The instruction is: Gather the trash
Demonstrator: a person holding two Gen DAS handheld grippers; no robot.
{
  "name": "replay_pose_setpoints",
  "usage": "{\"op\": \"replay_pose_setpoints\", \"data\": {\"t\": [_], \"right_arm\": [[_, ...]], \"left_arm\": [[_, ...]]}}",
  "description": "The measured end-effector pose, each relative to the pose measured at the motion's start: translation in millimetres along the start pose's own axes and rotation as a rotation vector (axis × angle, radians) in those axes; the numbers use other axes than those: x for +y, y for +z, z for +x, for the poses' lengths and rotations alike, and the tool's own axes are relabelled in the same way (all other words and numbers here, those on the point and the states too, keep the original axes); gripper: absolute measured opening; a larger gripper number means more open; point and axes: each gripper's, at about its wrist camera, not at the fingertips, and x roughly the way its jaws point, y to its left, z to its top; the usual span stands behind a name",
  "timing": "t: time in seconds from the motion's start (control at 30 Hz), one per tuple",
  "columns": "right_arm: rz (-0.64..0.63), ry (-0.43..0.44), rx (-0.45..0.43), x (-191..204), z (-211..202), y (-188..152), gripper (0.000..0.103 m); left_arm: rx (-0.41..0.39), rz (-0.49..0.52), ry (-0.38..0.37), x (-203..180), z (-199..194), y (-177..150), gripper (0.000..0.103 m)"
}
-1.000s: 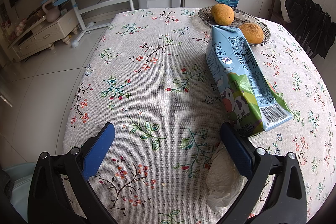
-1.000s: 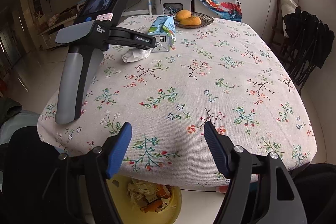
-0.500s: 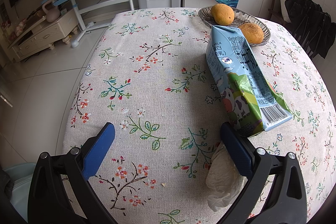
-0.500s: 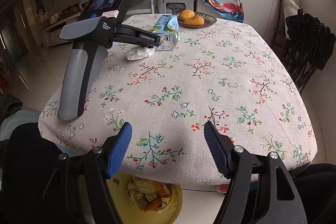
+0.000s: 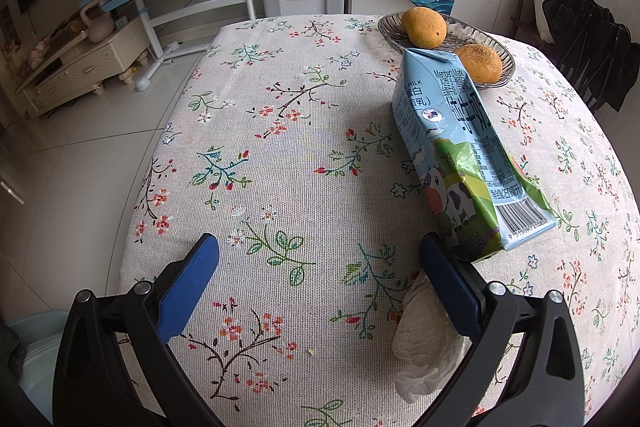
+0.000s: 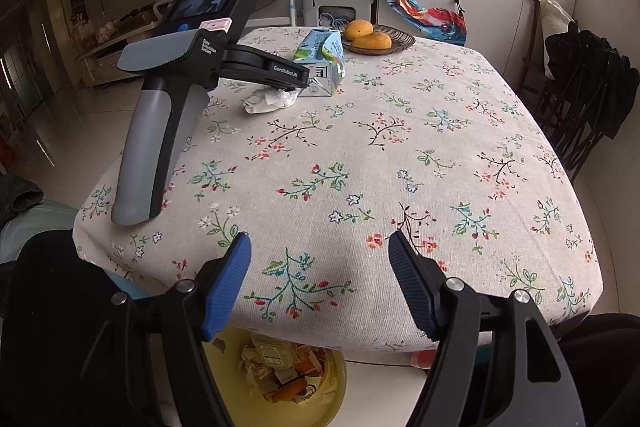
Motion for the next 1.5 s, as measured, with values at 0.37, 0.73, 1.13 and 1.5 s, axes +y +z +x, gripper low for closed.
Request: {"op": "replay_pose_setpoints", "data": {"t": [0.37,0.73,1.13,1.5], "right_arm": [[-0.015,-0.002,0.005,5.3,1.0,-2.0,0.069],[-0.019,-0.003,0.005,6.8,2.1,-1.8,0.069],[-0.021,-0.004,0.002,6.4,0.8,-1.9,0.069],[-0.023,-0.005,0.0,7.7,0.6,-2.8,0.069]], "left_arm": [[0.0,0.0,0.0,-0.5,0.2,0.7,0.097],[0.0,0.0,0.0,-0.2,0.1,0.3,0.097],[0.0,0.0,0.0,-0.4,0.1,0.4,0.097],[0.0,0.0,0.0,-0.7,0.4,0.7,0.097]]}}
